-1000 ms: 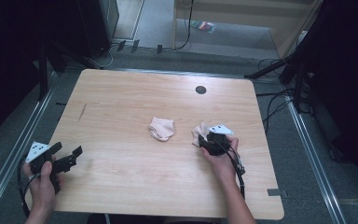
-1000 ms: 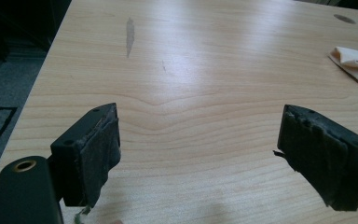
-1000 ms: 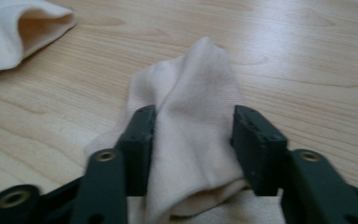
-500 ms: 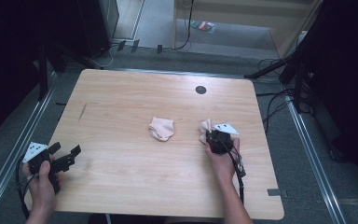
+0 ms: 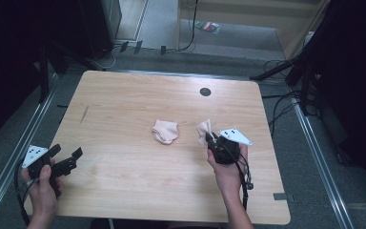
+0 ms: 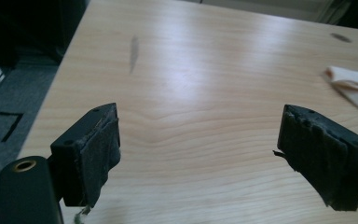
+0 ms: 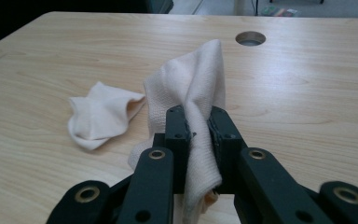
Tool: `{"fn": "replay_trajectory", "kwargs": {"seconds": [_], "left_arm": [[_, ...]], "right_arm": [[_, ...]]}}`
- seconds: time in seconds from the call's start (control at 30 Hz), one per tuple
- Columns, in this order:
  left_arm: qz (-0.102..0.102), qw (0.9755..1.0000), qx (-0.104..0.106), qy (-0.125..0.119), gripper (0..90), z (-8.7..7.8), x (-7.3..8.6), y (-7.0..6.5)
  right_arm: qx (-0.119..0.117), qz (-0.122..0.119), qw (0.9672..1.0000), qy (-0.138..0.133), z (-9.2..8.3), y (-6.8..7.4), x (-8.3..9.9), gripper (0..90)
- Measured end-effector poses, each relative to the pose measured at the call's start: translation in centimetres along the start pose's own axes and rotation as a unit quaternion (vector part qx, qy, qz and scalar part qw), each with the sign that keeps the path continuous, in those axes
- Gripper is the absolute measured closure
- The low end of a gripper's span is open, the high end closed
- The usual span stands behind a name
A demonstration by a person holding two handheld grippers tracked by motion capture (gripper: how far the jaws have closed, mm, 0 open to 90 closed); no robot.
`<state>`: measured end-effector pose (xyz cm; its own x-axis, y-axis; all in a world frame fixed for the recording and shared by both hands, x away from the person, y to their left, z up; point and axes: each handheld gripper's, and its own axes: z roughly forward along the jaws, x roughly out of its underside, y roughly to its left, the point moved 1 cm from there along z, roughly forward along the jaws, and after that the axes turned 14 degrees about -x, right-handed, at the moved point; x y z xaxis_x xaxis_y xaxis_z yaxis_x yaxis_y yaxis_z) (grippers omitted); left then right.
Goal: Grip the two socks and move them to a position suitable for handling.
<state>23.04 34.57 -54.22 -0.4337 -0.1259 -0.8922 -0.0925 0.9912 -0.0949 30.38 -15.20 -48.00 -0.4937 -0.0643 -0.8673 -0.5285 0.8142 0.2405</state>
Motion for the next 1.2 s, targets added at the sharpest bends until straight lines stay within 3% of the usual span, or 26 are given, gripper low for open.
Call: {"fn": "replay_trajectory", "kwargs": {"seconds": [0.03,0.07,0.1,0.13,0.17,0.37,0.4,0.5,0.57,0.67,0.77,0.87,0.97,1.2], "left_arm": [[0.004,1.0,0.003,-0.002,13.6,-0.2,-0.2,-0.4],[0.019,0.9997,0.014,-0.007,13.6,-0.8,-0.7,-1.7],[0.019,0.9997,0.014,-0.007,13.6,-0.8,-0.7,-1.7],[0.034,0.9989,0.029,-0.012,13.6,-1.4,-1.2,-3.1],[0.034,0.9989,0.029,-0.012,13.6,-1.4,-1.2,-3.1],[0.062,0.9952,0.072,-0.02,13.6,-2.4,-2.0,-7.1],[0.061,0.9944,0.084,-0.019,13.6,-2.4,-2.1,-8.1],[0.055,0.9937,0.096,-0.018,13.6,-2.3,-2.2,-9.2],[0.025,0.9923,0.121,-0.016,13.6,-2.2,-2.4,-10.2],[0.029,0.9903,0.134,-0.019,13.6,-2.3,-2.3,-12.1],[0.043,0.9889,0.141,-0.017,13.6,-2.4,-1.9,-13.1],[0.051,0.9858,0.16,-0.012,13.0,-2.6,-0.9,-14.1],[0.06,0.9846,0.164,-0.008,13.0,-2.6,-0.5,-14.2],[0.063,0.9847,0.162,0.005,13.2,-2.1,0.8,-14.0]], "right_arm": [[0.0,0.0,1.0,0.0,0.0,0.0,0.0,80.7],[-0.002,-0.003,1.0,-0.003,-0.6,0.7,0.1,80.6],[-0.002,-0.003,1.0,-0.003,-0.6,0.7,0.1,80.6],[-0.001,-0.016,0.9999,-0.002,-1.0,1.4,0.2,80.6],[-0.001,-0.016,0.9999,-0.002,-1.0,1.4,0.2,80.6],[-0.025,-0.02,0.9995,-0.001,-1.8,3.8,0.9,80.5],[-0.031,-0.024,0.9992,0.0,-1.9,4.6,1.1,80.5],[-0.036,-0.031,0.9988,0.003,-1.8,5.6,1.4,80.4],[-0.039,-0.042,0.9983,0.009,-1.6,6.6,1.8,80.4],[-0.06,-0.034,0.9974,0.021,-1.2,8.1,2.4,80.3],[-0.067,-0.04,0.9966,0.027,-0.9,9.0,2.9,80.2],[-0.079,-0.051,0.9944,0.047,0.0,10.4,4.2,80.1],[-0.086,-0.051,0.9934,0.057,0.5,10.8,4.8,80.1],[-0.1,-0.061,0.9888,0.092,2.6,12.5,7.2,78.1]]}}
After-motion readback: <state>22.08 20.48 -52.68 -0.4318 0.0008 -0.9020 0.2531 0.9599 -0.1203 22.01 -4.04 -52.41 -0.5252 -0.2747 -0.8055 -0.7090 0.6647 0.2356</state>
